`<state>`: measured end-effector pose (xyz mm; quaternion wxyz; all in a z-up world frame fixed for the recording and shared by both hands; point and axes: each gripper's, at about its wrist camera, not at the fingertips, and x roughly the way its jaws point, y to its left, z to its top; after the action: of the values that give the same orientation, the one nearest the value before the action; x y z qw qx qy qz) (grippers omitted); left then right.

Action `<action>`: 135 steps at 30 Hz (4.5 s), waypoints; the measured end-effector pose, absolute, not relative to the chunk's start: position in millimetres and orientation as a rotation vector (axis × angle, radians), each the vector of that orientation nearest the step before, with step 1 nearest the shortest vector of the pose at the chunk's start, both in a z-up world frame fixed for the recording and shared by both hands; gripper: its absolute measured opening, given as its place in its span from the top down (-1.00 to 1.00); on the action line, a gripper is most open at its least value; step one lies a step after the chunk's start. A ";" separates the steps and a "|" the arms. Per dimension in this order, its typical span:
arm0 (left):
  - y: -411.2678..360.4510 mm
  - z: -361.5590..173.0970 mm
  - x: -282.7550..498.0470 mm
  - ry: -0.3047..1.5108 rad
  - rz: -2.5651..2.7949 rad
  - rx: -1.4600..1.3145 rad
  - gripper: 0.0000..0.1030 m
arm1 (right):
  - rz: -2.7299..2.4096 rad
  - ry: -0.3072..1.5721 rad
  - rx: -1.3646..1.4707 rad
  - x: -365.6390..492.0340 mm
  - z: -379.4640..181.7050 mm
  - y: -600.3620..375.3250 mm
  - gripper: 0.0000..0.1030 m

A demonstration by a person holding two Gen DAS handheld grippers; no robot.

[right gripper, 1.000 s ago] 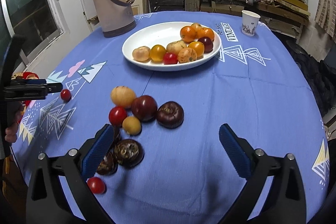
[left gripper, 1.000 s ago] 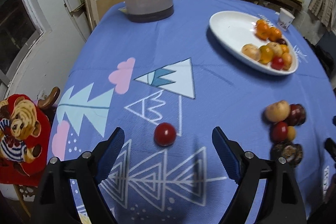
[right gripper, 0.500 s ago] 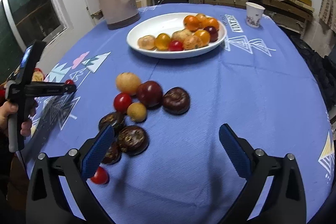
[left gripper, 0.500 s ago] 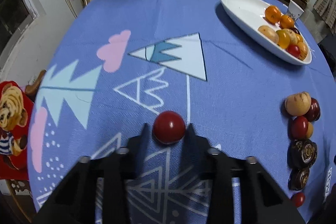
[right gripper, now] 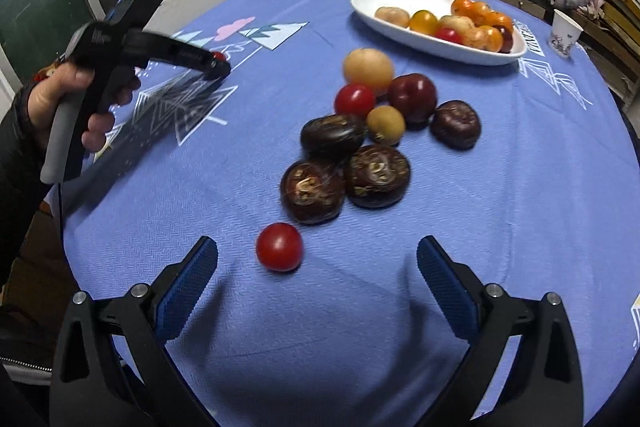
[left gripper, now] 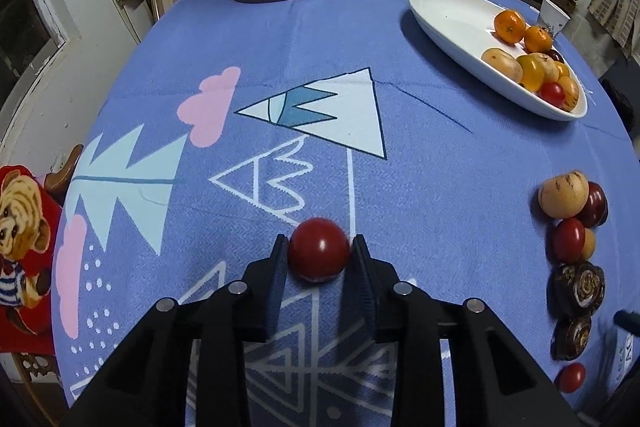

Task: Organize fruits
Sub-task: 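Close the right tool around the other red cherry tomato, then carry the cherry tomato in the left tool while the right tool carries its cherry tomato to the plate, then open both tools to drop the cherry tomatoes onto the plate, then close the left tool around a dark brown round fruit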

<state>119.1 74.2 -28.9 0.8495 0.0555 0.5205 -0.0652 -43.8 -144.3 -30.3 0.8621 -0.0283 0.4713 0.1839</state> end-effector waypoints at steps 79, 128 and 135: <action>-58.8 52.9 166.2 0.971 -0.272 0.127 0.43 | 0.178 0.769 0.018 105.1 48.5 -205.7 0.51; -66.7 21.8 122.7 1.000 -0.323 0.208 -0.93 | 0.101 0.821 0.091 58.4 12.9 -240.5 -0.83; -59.6 -2.3 76.9 1.066 -0.342 0.191 -0.93 | 0.094 0.824 0.088 12.2 3.3 -239.3 -0.92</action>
<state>76.9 -59.6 -2.3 0.8431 0.0903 0.5048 -0.1618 12.2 -239.3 3.3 0.9143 0.0429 0.4001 0.0456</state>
